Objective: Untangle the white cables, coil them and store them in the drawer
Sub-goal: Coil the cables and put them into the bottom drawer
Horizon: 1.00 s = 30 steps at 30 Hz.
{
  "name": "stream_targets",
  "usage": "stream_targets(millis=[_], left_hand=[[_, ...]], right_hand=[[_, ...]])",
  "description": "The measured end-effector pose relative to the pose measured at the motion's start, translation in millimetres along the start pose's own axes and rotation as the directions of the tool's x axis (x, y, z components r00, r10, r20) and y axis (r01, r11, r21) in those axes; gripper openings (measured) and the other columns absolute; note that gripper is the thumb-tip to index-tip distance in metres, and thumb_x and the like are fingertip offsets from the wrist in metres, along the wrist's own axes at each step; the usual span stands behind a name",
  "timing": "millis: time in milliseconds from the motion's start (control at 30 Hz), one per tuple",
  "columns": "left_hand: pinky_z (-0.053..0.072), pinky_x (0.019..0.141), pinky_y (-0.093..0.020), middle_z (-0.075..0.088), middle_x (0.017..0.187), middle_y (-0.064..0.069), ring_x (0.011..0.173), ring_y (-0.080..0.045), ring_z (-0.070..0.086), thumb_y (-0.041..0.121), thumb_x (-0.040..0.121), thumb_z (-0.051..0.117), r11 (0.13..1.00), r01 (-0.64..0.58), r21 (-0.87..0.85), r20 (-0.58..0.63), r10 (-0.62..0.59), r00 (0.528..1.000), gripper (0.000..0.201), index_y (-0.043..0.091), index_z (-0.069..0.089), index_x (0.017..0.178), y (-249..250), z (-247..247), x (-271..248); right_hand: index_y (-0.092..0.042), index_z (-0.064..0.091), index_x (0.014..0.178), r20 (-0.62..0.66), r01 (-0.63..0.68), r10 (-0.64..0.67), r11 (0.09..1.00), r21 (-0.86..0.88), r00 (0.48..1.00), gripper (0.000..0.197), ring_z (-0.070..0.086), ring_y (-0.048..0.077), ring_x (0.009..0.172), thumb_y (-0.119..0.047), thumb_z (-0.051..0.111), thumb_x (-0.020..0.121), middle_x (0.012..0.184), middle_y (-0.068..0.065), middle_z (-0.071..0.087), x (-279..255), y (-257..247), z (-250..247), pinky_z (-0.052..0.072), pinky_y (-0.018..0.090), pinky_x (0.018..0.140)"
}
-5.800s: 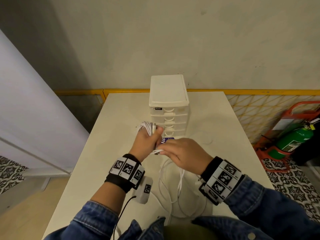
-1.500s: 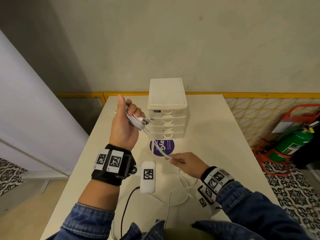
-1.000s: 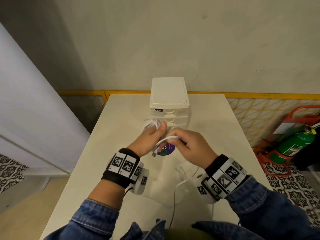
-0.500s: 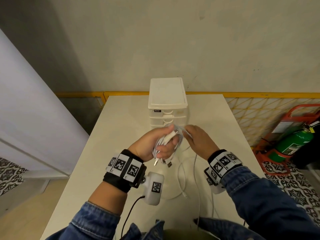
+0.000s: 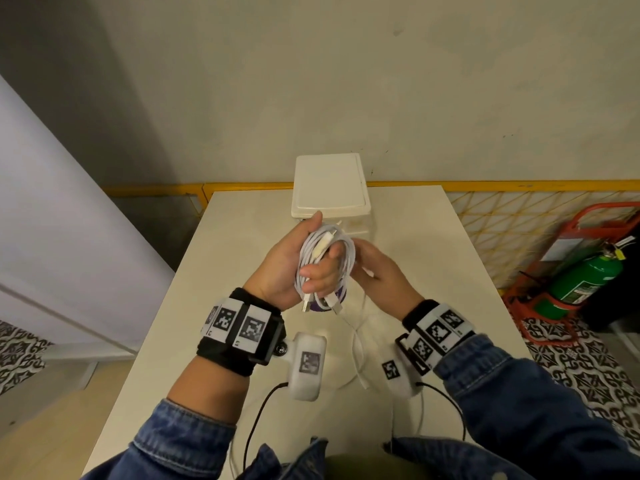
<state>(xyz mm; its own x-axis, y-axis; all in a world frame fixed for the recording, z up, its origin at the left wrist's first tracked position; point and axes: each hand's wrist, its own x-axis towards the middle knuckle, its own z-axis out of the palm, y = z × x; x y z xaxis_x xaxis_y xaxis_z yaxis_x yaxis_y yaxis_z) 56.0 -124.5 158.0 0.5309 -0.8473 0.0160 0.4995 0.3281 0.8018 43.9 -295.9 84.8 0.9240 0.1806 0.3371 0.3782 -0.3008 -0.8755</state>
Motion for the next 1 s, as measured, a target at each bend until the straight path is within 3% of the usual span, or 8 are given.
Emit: stream_targets(millis=[167,267,400,500,667,800,900,1000], left_hand=[[0.029,0.043,-0.023,0.039,0.040,0.005,0.033,-0.009,0.035,0.059,0.091,0.019,0.953,-0.228,-0.197,0.013,0.236,0.972,0.064,0.009,0.056,0.074,15,-1,3],[0.030,0.049,-0.022,0.043,0.045,0.007,0.040,-0.008,0.039,0.068,0.086,0.020,0.892,-0.405,-0.202,-0.184,0.371,0.910,0.065,0.013,0.053,0.076,19,-10,5],[0.039,0.057,-0.020,0.040,0.050,0.009,0.048,-0.008,0.041,0.066,0.088,0.025,0.800,-0.594,-0.080,-0.460,0.499,0.734,0.055,0.017,0.049,0.077,23,-19,5],[0.040,0.062,-0.022,0.042,0.056,0.007,0.053,-0.009,0.043,0.058,0.092,0.031,0.748,-0.661,0.053,-0.594,0.556,0.581,0.046,0.017,0.048,0.079,26,-25,2],[0.043,0.053,-0.024,0.048,0.057,0.006,0.054,-0.013,0.048,0.041,0.098,0.035,0.730,-0.493,0.473,-0.597,0.677,0.430,0.034,0.024,0.054,0.075,16,-28,0],[0.044,0.054,-0.026,0.054,0.056,-0.007,0.051,-0.013,0.051,0.033,0.096,0.044,0.519,-0.104,0.848,-0.424,0.783,0.455,0.042,0.007,0.055,0.064,1,-37,-1],[0.045,0.053,-0.034,0.057,0.056,-0.019,0.046,-0.011,0.050,0.043,0.091,0.052,0.334,0.148,0.931,-0.352,0.712,0.608,0.052,-0.003,0.054,0.066,-14,-49,-1],[0.036,0.047,-0.033,0.043,0.044,-0.009,0.040,-0.018,0.039,0.048,0.089,0.051,0.163,0.403,0.901,-0.423,0.542,0.726,0.056,0.007,0.041,0.052,-21,-56,-2]], right_hand=[[-0.024,0.052,0.084,0.108,-0.131,0.131,0.991,-0.015,0.985,0.018,0.053,0.006,0.060,-0.021,0.040,0.097,0.069,-0.003,0.058,-17,9,31,0.043,0.021,0.066],[-0.026,0.051,0.076,0.220,-0.161,0.158,0.987,-0.003,0.963,0.022,0.052,0.000,0.063,-0.020,0.044,0.097,0.069,-0.009,0.053,-21,10,40,0.042,0.018,0.067],[-0.014,0.059,0.085,0.345,-0.174,0.156,0.985,0.021,0.926,0.017,0.054,-0.007,0.073,-0.014,0.046,0.096,0.077,-0.012,0.056,-25,7,40,0.040,0.010,0.073],[-0.015,0.054,0.090,0.381,-0.256,0.204,0.962,0.091,0.902,0.011,0.061,0.008,0.079,-0.008,0.046,0.094,0.080,-0.003,0.063,-28,6,37,0.046,0.019,0.078],[-0.016,0.049,0.099,0.369,-0.261,0.220,0.963,0.062,0.903,0.018,0.060,0.018,0.059,-0.001,0.041,0.093,0.072,-0.003,0.061,-22,4,32,0.048,0.028,0.063],[-0.014,0.054,0.113,0.337,-0.189,0.207,0.978,-0.087,0.918,0.024,0.053,0.001,0.056,-0.004,0.040,0.095,0.076,-0.002,0.059,-17,-4,25,0.039,0.009,0.057],[-0.022,0.056,0.117,0.358,-0.123,0.205,0.963,-0.240,0.911,0.033,0.059,0.010,0.080,-0.005,0.042,0.092,0.081,-0.004,0.064,-15,-6,18,0.042,0.016,0.071],[-0.021,0.061,0.115,0.338,-0.104,0.196,0.957,-0.271,0.920,0.034,0.062,0.016,0.087,-0.005,0.045,0.090,0.082,-0.002,0.067,-13,-7,7,0.045,0.026,0.081]])
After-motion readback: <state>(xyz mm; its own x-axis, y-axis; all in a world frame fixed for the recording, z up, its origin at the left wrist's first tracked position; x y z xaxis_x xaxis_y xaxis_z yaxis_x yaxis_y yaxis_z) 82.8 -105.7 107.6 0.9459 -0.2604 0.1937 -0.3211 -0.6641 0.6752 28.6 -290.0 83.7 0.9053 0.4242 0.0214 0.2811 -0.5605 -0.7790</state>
